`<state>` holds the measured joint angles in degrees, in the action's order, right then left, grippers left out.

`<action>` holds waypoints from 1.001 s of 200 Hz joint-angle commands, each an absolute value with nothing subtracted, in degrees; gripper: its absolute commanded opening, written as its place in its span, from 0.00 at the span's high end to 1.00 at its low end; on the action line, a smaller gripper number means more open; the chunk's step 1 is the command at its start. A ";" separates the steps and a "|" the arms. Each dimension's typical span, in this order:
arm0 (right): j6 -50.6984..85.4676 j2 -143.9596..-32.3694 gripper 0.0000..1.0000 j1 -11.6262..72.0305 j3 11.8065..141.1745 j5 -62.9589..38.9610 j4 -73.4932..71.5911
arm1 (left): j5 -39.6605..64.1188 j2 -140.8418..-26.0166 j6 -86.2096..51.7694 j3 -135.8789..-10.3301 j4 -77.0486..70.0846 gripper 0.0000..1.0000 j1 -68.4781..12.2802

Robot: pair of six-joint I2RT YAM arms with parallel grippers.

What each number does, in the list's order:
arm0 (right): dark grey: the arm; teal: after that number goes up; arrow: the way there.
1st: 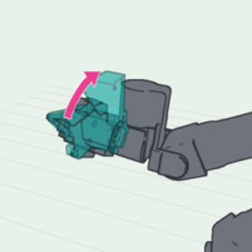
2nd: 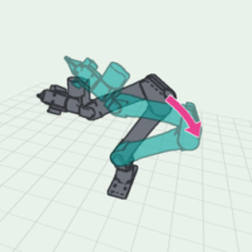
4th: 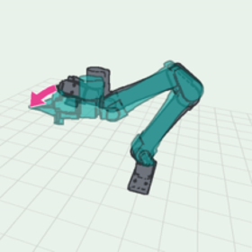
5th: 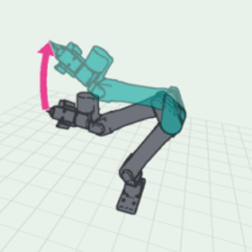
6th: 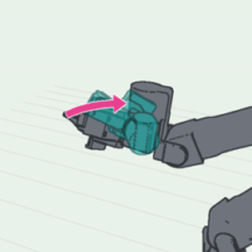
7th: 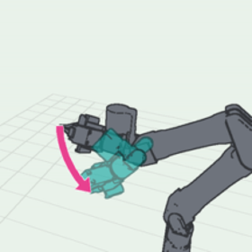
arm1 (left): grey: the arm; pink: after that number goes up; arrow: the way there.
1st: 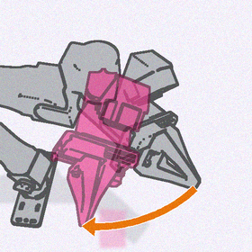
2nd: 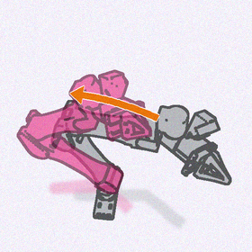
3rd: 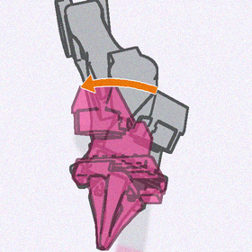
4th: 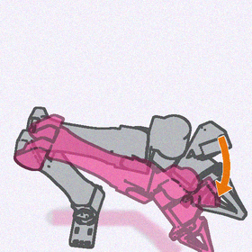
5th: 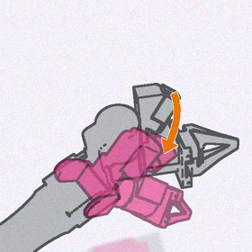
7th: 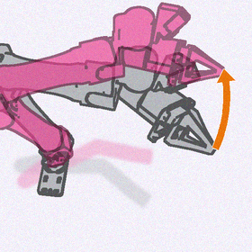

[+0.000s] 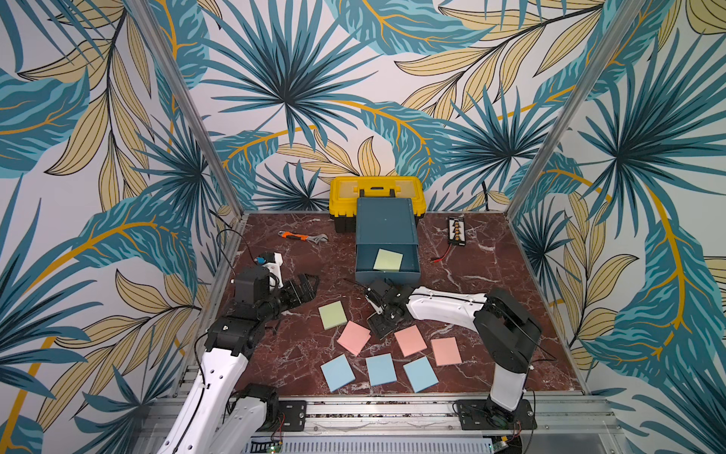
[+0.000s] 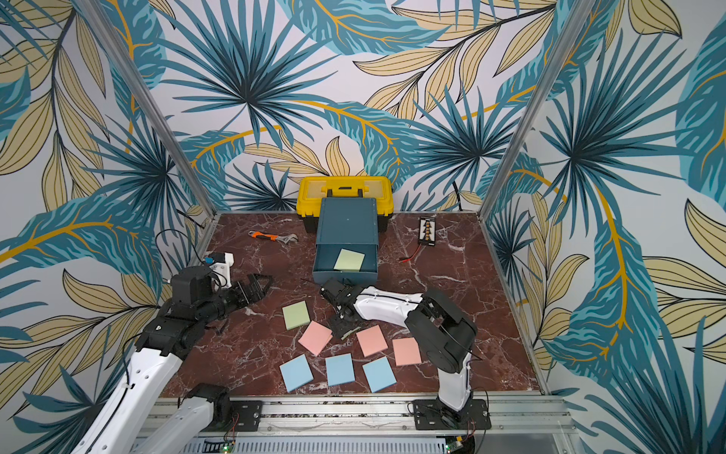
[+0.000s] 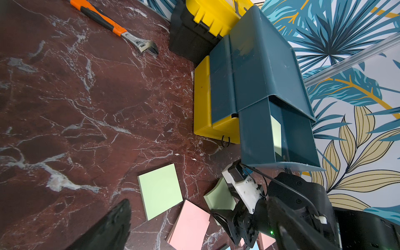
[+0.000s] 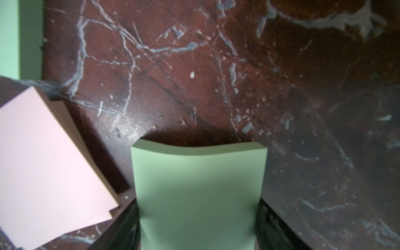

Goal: Please put the sticky notes in the drawer by color
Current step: Pick up the sticky notes from the center of the board.

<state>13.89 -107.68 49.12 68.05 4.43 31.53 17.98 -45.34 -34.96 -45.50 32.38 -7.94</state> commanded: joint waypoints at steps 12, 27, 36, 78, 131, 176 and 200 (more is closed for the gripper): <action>15.95 -109.83 0.29 49.32 65.30 0.70 32.82 | 17.76 -44.71 -34.54 -46.06 31.46 0.00 -8.26; 16.33 -108.84 0.29 49.31 65.30 1.28 33.29 | 17.60 -44.65 -34.45 -46.05 31.44 0.00 -8.20; 16.46 -108.04 0.28 49.46 65.30 1.51 33.74 | 17.62 -44.62 -34.44 -45.97 31.40 0.00 -8.17; 17.09 -103.80 0.29 49.89 65.89 2.73 36.52 | 17.91 -44.65 -34.79 -45.70 30.87 0.00 -8.21; 18.15 -99.17 0.28 50.72 66.57 3.55 39.50 | 17.65 -44.67 -34.62 -45.88 30.94 0.00 -8.17; 18.59 -97.27 0.29 50.88 67.06 3.13 40.73 | 17.85 -44.45 -34.80 -45.34 30.75 0.00 -8.20; 18.85 -94.60 0.29 50.91 67.54 1.11 42.75 | 17.80 -44.42 -34.80 -45.11 30.39 0.00 -8.18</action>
